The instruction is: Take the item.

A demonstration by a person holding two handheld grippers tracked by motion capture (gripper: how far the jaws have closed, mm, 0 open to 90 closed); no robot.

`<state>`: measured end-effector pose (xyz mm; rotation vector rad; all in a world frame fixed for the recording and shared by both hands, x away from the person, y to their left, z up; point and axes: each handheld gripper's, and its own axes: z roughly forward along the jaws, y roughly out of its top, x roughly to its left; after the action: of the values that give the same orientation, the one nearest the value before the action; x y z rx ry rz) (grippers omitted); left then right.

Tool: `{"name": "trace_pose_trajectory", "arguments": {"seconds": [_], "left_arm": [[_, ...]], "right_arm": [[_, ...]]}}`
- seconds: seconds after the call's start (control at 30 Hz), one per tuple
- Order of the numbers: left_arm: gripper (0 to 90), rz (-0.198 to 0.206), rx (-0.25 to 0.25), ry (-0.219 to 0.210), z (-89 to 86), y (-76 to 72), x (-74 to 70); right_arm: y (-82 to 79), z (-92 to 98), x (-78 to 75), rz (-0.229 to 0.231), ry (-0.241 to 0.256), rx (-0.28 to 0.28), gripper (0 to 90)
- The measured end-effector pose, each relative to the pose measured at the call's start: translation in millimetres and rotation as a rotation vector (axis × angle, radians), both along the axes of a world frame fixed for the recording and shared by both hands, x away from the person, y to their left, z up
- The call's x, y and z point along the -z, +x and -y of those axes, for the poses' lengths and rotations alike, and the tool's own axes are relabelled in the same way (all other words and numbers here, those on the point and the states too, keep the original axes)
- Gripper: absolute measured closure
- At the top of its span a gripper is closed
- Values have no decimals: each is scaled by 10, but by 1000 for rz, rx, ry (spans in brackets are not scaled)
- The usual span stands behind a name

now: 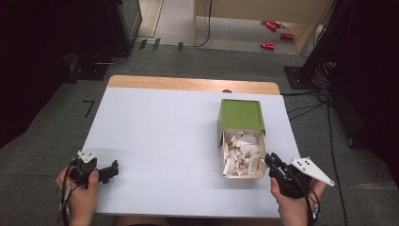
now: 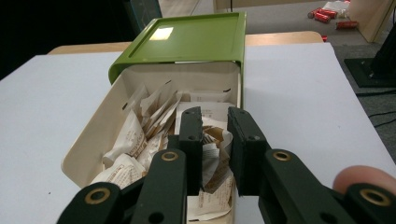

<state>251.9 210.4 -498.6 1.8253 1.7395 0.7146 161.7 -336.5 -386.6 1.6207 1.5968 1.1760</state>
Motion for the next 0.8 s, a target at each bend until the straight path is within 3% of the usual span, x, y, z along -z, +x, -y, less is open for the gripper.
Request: {"name": "trace_pose_trajectory", "arguments": {"seconds": [0.27, 0.8], "left_arm": [[0, 0, 0, 0, 0, 0, 0], [0, 2, -1, -2, 2, 0, 1]], "right_arm": [[-6, 48, -19, 16, 18, 10, 782], [13, 306, 1, 24, 32, 81, 783]]}}
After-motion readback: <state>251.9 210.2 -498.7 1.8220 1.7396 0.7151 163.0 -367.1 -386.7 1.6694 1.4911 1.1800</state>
